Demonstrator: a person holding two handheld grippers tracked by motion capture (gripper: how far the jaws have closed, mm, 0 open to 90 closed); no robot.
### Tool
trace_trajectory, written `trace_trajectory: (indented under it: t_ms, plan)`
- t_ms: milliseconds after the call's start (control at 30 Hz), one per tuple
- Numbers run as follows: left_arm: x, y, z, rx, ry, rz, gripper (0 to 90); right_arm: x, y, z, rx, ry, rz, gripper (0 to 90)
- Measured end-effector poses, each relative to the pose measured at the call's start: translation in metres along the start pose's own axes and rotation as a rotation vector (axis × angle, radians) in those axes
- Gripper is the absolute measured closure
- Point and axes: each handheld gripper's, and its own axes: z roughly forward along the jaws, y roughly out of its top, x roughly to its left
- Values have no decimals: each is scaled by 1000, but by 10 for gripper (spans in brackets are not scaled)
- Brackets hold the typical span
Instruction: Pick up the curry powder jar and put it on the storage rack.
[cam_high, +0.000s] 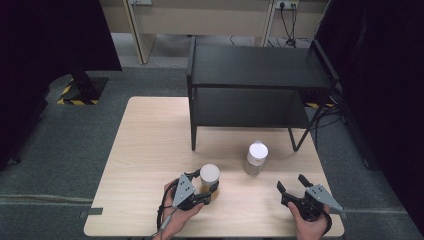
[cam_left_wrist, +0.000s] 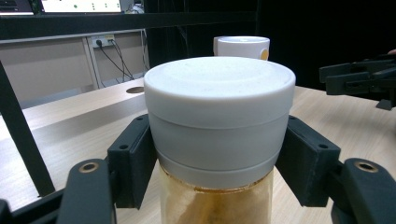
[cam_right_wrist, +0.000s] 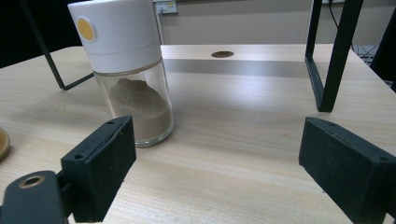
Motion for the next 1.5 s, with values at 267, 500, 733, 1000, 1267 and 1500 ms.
trace_trajectory:
  t_ms: [267, 500, 733, 1000, 1267, 1500]
  plan:
    - [-3, 3, 1, 8, 13, -25, 340, 0, 0, 0, 0, 1, 1, 112]
    - [-5, 12, -1, -14, 19, -46, 340, 0, 0, 0, 1, 0, 2, 112]
    - [-7, 37, -2, -59, 47, -39, 340, 0, 0, 0, -1, -1, 2, 112]
    - [-8, 69, 3, -115, 83, -30, 340, 0, 0, 0, 0, 0, 4, 112]
    - [-10, 97, 10, -165, 119, -25, 341, -1, 0, 0, 0, 0, 5, 112]
    - [-11, 120, 16, -192, 148, -13, 341, 0, 0, 0, 0, -1, 4, 112]
